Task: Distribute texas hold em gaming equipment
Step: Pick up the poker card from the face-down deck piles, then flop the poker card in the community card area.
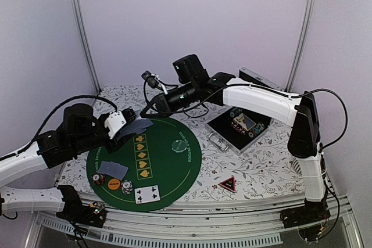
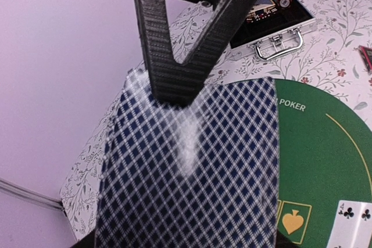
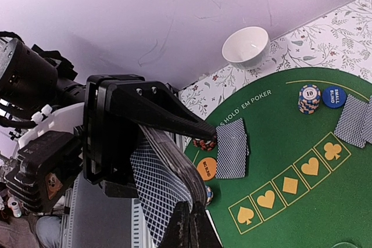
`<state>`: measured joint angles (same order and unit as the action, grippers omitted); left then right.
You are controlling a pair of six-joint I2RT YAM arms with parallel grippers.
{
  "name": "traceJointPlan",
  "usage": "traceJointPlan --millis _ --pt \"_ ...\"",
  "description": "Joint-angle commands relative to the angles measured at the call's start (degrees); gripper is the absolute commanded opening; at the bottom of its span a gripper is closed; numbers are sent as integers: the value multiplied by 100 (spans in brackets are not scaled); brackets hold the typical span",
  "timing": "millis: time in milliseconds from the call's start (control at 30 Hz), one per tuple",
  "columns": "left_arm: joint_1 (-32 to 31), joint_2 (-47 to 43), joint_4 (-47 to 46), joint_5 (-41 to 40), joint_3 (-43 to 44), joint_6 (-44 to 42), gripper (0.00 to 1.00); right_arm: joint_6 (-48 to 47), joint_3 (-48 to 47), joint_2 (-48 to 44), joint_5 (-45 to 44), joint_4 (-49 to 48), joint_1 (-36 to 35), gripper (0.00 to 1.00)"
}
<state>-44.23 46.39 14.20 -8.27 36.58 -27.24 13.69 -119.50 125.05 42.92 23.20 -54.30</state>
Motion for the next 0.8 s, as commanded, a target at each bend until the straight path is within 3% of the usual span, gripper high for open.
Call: traceJointPlan --millis 0,500,667,767 --pt "-5 -51 -175 16 1 -14 56 -186 280 -438 -345 142 138 1" --pt "2 -69 -180 -112 -2 45 56 -474 882 -1364 -569 256 441 1" --pt "-3 -140 -294 -536 3 105 57 -709 1561 -2238 -1384 238 1004 1" --pt "29 -169 -357 -732 16 143 57 -828 1942 -2468 -2339 271 1139 1"
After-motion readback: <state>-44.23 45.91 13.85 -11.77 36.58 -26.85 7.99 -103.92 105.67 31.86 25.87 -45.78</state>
